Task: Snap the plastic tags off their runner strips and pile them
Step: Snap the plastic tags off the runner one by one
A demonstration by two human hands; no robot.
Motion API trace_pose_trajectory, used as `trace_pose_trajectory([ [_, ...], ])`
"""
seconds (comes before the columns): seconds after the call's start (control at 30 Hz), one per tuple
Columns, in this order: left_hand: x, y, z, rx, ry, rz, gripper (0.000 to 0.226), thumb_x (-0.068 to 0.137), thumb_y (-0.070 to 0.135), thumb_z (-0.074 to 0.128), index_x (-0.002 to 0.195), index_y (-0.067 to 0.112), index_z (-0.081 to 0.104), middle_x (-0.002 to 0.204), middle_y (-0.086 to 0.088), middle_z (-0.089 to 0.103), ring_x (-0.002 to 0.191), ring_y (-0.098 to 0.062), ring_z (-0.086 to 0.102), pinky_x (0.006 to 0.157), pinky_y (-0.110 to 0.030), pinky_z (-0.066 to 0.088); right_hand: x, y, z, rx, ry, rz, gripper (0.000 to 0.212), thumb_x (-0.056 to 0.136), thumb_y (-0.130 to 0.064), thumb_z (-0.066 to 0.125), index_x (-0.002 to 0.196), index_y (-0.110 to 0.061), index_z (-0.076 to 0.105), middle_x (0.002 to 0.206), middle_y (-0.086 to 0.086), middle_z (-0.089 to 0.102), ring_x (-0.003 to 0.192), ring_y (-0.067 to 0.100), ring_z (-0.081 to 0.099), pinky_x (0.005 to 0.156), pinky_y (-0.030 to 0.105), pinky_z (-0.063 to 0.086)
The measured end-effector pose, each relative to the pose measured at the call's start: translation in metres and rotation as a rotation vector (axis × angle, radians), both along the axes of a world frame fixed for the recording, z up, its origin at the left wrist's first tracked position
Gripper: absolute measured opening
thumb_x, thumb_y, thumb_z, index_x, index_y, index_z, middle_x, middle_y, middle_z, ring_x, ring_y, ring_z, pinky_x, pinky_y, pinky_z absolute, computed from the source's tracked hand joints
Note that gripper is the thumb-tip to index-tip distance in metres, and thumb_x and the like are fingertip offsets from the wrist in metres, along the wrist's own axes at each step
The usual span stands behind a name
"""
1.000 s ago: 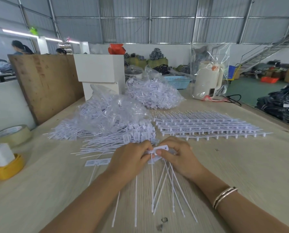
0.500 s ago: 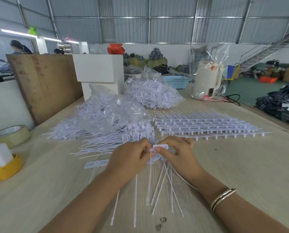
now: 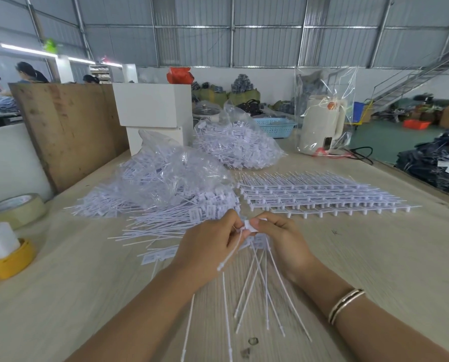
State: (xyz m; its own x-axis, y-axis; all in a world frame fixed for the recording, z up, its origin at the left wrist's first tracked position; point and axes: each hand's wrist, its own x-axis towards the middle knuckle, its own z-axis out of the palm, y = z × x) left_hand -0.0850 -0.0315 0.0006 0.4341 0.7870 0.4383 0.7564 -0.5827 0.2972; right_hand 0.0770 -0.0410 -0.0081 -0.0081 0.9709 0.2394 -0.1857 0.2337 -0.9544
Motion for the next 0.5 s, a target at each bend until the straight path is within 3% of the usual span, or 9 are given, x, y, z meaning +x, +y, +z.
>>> trace_pose_trajectory([
  [0.13, 0.002, 0.001, -0.001, 0.026, -0.017, -0.030, 0.023, 0.096, 0.049, 0.038, 0.099, 0.027, 0.044, 0.077, 0.006, 0.064, 0.067, -0.013, 0.059, 0.057, -0.030, 0.044, -0.001, -0.002, 0.002, -0.019, 0.047, 0.008, 0.014, 0.085, -0.001, 0.056, 0.075, 0.003, 0.065, 0.072, 0.014, 0.065, 0.067, 0.021, 0.064, 0.062, 0.024, 0.052],
  [0.27, 0.004, 0.002, -0.001, 0.025, -0.005, -0.057, 0.022, 0.096, 0.048, 0.037, 0.099, 0.026, 0.041, 0.077, 0.007, 0.063, 0.065, -0.013, 0.058, 0.058, -0.031, 0.046, -0.001, -0.002, 0.003, -0.018, 0.061, 0.006, 0.013, 0.086, -0.002, 0.056, 0.078, 0.006, 0.064, 0.076, 0.016, 0.064, 0.068, 0.021, 0.064, 0.061, 0.023, 0.052],
  [0.37, 0.001, 0.001, 0.001, 0.004, -0.009, -0.102, 0.017, 0.097, 0.044, 0.040, 0.097, 0.028, 0.042, 0.073, 0.011, 0.060, 0.061, -0.007, 0.055, 0.053, -0.026, 0.041, 0.000, -0.001, 0.002, -0.074, 0.073, -0.018, 0.017, 0.087, -0.007, 0.057, 0.072, -0.006, 0.065, 0.069, 0.008, 0.065, 0.066, 0.018, 0.064, 0.059, 0.023, 0.051],
  [0.47, -0.004, -0.007, 0.000, -0.038, 0.015, -0.198, 0.012, 0.096, 0.042, 0.044, 0.095, 0.030, 0.044, 0.069, 0.016, 0.055, 0.058, -0.002, 0.052, 0.049, -0.014, 0.031, 0.026, 0.009, 0.002, -0.169, 0.207, -0.282, 0.016, 0.090, -0.018, 0.059, 0.073, -0.016, 0.058, 0.068, -0.001, 0.061, 0.069, 0.015, 0.059, 0.072, 0.030, 0.051],
  [0.5, -0.005, -0.009, 0.000, -0.049, -0.010, -0.213, 0.011, 0.096, 0.042, 0.045, 0.094, 0.031, 0.045, 0.071, 0.016, 0.056, 0.059, -0.002, 0.053, 0.051, -0.014, 0.034, 0.036, 0.010, 0.002, -0.161, 0.125, -0.349, 0.015, 0.090, -0.021, 0.059, 0.076, -0.014, 0.059, 0.071, 0.000, 0.061, 0.073, 0.016, 0.059, 0.080, 0.032, 0.050],
])
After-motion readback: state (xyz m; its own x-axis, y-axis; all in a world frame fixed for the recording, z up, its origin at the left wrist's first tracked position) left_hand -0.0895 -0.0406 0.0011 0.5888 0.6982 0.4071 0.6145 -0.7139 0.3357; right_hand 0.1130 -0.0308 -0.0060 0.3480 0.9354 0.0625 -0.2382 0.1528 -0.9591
